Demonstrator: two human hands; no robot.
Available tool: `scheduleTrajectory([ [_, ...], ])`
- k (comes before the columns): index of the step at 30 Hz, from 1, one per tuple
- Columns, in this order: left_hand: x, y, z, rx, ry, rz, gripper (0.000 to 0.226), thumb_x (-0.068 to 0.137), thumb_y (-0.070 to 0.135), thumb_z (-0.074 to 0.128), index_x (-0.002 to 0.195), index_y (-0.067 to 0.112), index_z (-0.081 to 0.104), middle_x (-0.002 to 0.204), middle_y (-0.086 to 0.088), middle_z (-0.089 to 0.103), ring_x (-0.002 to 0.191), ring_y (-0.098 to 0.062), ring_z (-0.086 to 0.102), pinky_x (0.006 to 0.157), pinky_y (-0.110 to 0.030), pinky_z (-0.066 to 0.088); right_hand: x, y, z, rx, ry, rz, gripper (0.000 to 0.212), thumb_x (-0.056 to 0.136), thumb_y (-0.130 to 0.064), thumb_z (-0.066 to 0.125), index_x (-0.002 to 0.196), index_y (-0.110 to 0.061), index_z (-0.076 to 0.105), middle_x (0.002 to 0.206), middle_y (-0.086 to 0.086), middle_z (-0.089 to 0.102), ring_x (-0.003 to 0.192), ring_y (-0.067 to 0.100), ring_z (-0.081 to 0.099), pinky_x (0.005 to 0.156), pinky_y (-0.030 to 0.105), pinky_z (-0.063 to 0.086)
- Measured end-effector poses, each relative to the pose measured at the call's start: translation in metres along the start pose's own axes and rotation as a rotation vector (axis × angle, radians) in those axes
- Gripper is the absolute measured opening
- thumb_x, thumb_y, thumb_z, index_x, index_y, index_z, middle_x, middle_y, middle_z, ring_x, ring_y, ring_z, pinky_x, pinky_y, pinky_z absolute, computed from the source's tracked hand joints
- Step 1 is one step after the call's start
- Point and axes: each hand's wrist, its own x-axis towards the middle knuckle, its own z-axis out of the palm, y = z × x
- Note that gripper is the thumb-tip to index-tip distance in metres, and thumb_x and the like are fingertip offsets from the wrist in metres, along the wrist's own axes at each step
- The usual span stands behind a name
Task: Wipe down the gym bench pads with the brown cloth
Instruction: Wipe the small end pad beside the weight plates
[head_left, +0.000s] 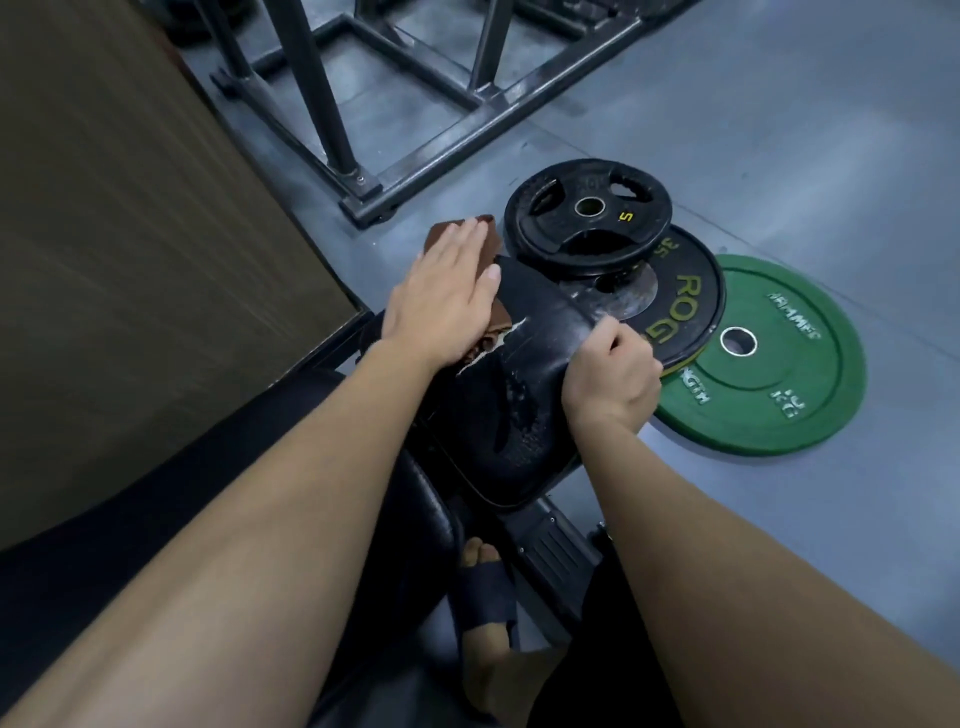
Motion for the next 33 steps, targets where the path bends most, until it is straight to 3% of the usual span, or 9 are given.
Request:
scheduleTrajectory([
  [5, 0.01, 0.023, 0.005, -0.033, -0.066, 0.166, 0.05, 0.107, 0.032, 0.036, 0.157, 0.024, 0.034, 0.166, 0.009, 0.028, 0.156, -0.008, 0.011, 0.128, -0.038, 0.0, 0.0, -0.001, -0.001, 0.02, 0.006, 0.015, 0.038, 0.097, -0.027, 0.038, 0.061, -0.015, 0.04, 0.07, 0.005, 0.051, 0.078, 0.036, 0.05, 0.069, 0.039, 0.032],
  [8, -0.009, 0.026, 0.001, -0.052, -0.124, 0.175, 0.054, 0.107, 0.029, 0.037, 0.159, 0.025, 0.028, 0.169, 0.011, 0.018, 0.156, -0.006, 0.003, 0.128, -0.039, -0.003, -0.003, -0.004, -0.005, 0.057, 0.006, 0.026, 0.039, 0.098, -0.029, 0.036, 0.067, -0.013, 0.052, 0.082, 0.012, 0.059, 0.089, 0.039, 0.053, 0.074, 0.04, 0.035],
  [11, -0.057, 0.033, 0.004, -0.091, -0.101, 0.167, 0.056, 0.107, 0.028, 0.036, 0.162, 0.025, 0.023, 0.17, 0.013, 0.009, 0.156, -0.004, 0.0, 0.126, -0.035, -0.005, -0.006, -0.007, -0.01, 0.067, -0.027, 0.023, 0.047, 0.103, -0.029, 0.031, 0.106, -0.004, 0.07, 0.12, 0.024, 0.065, 0.115, 0.042, 0.053, 0.093, 0.045, 0.038],
  [16, -0.129, 0.049, 0.006, -0.079, -0.133, 0.087, 0.059, 0.108, 0.035, 0.034, 0.163, 0.026, 0.015, 0.171, 0.013, 0.004, 0.156, -0.004, -0.004, 0.128, -0.04, -0.001, -0.008, -0.014, -0.029, -0.009, -0.242, 0.01, 0.043, 0.108, -0.016, 0.022, 0.133, 0.001, 0.052, 0.146, 0.025, 0.049, 0.133, 0.044, 0.044, 0.106, 0.047, 0.034],
  [19, -0.149, 0.052, -0.014, -0.239, -0.17, -0.011, 0.058, 0.108, 0.047, 0.032, 0.162, 0.037, 0.014, 0.17, 0.011, 0.01, 0.156, -0.004, 0.002, 0.128, -0.039, 0.004, -0.017, -0.009, -0.045, -0.127, -0.234, -0.131, 0.048, 0.108, -0.032, 0.029, 0.144, -0.006, 0.047, 0.152, 0.02, 0.042, 0.14, 0.038, 0.036, 0.114, 0.047, 0.028],
  [22, -0.184, 0.041, -0.026, -0.25, 0.154, -0.133, 0.053, 0.106, 0.033, 0.042, 0.158, 0.036, 0.032, 0.16, -0.003, 0.041, 0.15, -0.016, 0.033, 0.124, -0.037, 0.024, -0.052, -0.002, -0.059, -0.1, -0.122, -0.561, 0.051, 0.103, -0.033, 0.039, 0.144, -0.005, 0.051, 0.155, 0.014, 0.045, 0.146, 0.03, 0.035, 0.122, 0.043, 0.026],
  [25, -0.223, 0.016, -0.008, -0.059, 0.233, -0.322, 0.055, 0.104, 0.032, 0.037, 0.158, 0.025, 0.034, 0.163, -0.005, 0.037, 0.153, -0.019, 0.028, 0.124, -0.044, 0.023, -0.087, -0.002, -0.047, -0.224, -0.387, -0.942, 0.057, 0.102, -0.032, 0.044, 0.153, -0.006, 0.041, 0.166, 0.011, 0.031, 0.155, 0.027, 0.022, 0.128, 0.042, 0.014],
  [28, -0.245, 0.002, 0.02, 0.135, 0.101, -0.379, 0.064, 0.103, 0.048, 0.016, 0.163, 0.025, 0.018, 0.171, -0.002, 0.011, 0.158, -0.017, 0.005, 0.128, -0.047, 0.006, -0.1, 0.004, -0.018, -0.529, -0.523, -1.048, 0.065, 0.107, -0.039, 0.035, 0.163, -0.011, 0.016, 0.172, 0.005, 0.007, 0.159, 0.024, -0.002, 0.126, 0.039, -0.01],
  [33, -0.241, 0.002, 0.027, 0.222, 0.152, -0.381, 0.065, 0.104, 0.049, 0.014, 0.163, 0.022, 0.013, 0.171, -0.004, 0.009, 0.158, -0.02, 0.004, 0.127, -0.052, 0.005, -0.074, -0.027, 0.029, -0.629, -0.383, -1.003, 0.068, 0.106, -0.043, 0.027, 0.163, -0.008, 0.015, 0.172, 0.008, 0.009, 0.159, 0.027, 0.003, 0.128, 0.044, -0.004],
])
